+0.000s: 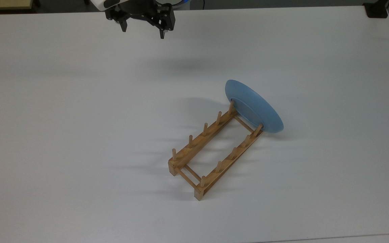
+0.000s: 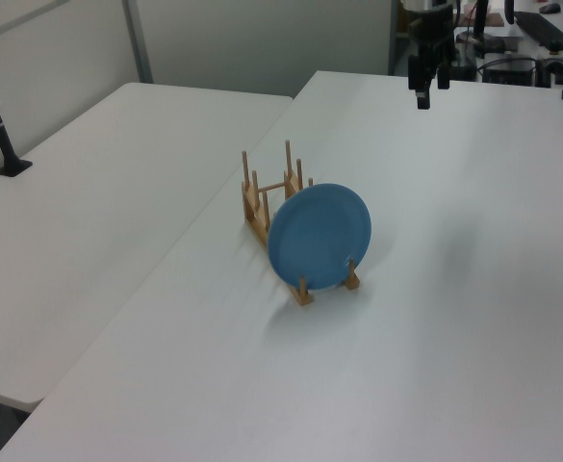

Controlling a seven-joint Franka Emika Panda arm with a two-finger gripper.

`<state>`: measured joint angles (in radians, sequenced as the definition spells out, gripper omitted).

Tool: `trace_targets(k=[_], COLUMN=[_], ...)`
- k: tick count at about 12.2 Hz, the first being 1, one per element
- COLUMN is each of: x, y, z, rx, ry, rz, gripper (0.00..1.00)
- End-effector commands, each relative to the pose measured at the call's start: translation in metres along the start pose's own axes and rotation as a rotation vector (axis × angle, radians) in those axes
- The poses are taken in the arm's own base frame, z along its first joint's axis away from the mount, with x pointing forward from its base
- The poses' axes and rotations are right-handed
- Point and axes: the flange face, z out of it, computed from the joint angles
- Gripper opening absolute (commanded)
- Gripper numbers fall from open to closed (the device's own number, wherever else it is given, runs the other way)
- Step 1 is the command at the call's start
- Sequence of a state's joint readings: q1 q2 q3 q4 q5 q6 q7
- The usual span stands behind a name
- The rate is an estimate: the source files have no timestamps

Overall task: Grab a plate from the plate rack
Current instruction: 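Move the open gripper toward the blue plate's rim in the rack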

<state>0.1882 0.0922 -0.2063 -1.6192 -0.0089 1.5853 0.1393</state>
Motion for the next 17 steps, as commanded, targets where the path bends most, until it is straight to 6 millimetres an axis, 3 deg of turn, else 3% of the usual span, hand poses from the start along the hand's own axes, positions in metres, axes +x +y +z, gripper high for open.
trace_targets(k=[1, 8, 11, 13, 15, 17], x=[-0.005, -0.002, 0.010, 0.018, 0.028, 0.026], y=[0.002, -0.002, -0.003, -0.028, -0.059, -0.106], z=[-0.005, -0.007, -0.020, -0.039, -0.041, -0.042], rx=[-0.014, -0.016, -0.060, -0.063, -0.096, -0.136], ry=[0.000, 0.005, 0.047, 0.196, 0.295, 0.363], rz=[-0.010, -0.031, -0.188, -0.262, -0.353, -0.453], gripper=[1.00, 1.00, 1.00, 1.00, 1.00, 0.92])
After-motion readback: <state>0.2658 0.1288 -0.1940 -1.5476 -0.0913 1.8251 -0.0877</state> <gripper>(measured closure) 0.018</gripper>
